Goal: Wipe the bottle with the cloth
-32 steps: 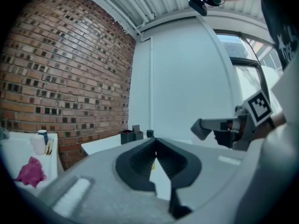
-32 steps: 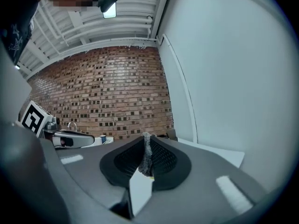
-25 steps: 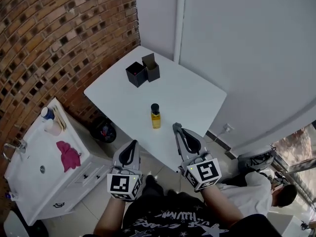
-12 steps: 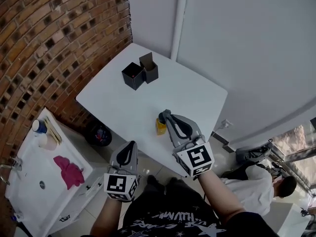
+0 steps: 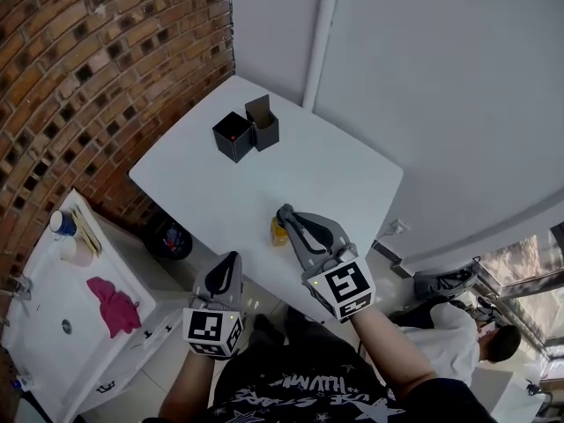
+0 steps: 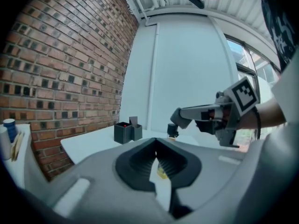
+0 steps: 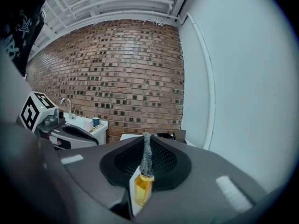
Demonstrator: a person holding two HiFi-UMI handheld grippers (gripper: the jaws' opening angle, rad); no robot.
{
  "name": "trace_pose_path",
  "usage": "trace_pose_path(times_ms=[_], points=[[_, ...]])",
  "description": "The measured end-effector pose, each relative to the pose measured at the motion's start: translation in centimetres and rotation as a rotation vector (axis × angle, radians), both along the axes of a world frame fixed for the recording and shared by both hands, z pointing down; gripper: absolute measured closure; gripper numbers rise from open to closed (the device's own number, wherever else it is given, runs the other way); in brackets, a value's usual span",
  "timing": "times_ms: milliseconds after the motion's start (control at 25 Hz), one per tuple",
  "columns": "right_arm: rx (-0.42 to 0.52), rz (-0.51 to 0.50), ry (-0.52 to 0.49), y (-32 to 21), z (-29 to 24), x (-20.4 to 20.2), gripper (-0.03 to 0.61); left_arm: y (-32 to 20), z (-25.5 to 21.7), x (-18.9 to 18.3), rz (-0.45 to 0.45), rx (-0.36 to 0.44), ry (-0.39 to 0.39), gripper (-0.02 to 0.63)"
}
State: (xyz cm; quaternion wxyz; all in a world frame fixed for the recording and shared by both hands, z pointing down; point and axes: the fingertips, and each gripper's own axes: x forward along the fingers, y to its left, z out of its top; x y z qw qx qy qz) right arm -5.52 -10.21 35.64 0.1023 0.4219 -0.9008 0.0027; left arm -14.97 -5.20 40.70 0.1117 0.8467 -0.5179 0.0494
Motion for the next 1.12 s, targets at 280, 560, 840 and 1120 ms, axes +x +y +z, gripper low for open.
trace_pose_path(times_ms=[280, 560, 840, 1120], points=[[-0.020, -0.080, 0.003, 1.2, 0.1, -0.7, 0.537, -0.5, -0.1, 1.2, -0.003, 0.007, 0.004, 0.609], [0.134, -0.153, 0.107, 4.2, -1.0, -0.5, 0.537, -0.8, -0.2, 0.9, -0.023, 0.006, -0.011, 0.609], [0.238, -0.271, 0.378, 7.0, 5.4, -0.6, 0.537, -0.6, 0.5, 1.4, -0.041, -0.020, -0.004, 0.609], [0.225, -0.313, 0.409, 5.5, 8.2, -1.0, 0.537, -0.2, 1.3, 2.3, -0.031, -0.048, -0.021, 0.609]])
